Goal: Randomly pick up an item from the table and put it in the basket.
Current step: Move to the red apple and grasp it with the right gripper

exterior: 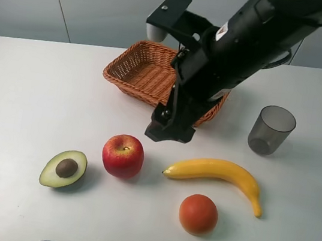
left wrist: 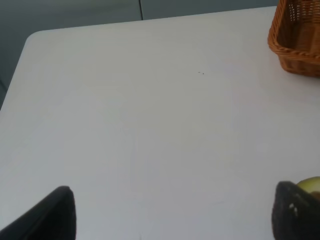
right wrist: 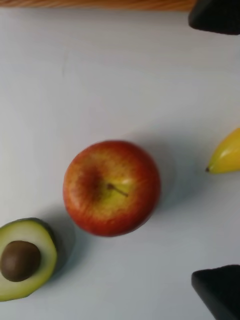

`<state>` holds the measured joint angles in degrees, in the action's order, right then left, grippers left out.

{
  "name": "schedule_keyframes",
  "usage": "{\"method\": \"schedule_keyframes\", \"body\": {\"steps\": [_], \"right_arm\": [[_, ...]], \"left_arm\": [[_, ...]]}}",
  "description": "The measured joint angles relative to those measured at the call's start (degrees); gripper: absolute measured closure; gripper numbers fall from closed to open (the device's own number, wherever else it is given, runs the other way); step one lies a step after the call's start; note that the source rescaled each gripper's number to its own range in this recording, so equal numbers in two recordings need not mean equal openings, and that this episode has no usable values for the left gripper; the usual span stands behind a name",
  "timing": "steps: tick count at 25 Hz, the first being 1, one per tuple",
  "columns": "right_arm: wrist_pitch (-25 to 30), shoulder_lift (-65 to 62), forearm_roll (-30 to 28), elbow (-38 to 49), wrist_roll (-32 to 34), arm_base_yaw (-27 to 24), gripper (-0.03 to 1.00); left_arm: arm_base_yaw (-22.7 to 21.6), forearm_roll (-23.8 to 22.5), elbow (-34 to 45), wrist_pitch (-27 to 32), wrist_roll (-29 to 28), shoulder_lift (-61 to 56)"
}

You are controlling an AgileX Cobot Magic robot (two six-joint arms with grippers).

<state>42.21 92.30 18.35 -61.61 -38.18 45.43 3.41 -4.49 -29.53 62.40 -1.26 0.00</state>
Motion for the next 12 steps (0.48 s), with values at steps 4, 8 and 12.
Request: {"method": "schedule_keyframes", "body": {"steps": [4, 8, 12], "right_arm": [[0.69, 6.03, -2.74, -4.50, 3.82, 3.82, -0.03], [1.72, 11.43, -6.22, -7.88, 7.14, 5.85, -0.03], [3.13, 15.33, -9.17, -10.28, 10.15, 6.60, -0.03]], "left_arm": [[0.00, 0.00, 0.00, 0.00, 0.00, 0.00], [0.00, 0.00, 0.00, 0.00, 0.00, 0.06], [0.00, 0.00, 0.00, 0.00, 0.00, 0.06]]}}
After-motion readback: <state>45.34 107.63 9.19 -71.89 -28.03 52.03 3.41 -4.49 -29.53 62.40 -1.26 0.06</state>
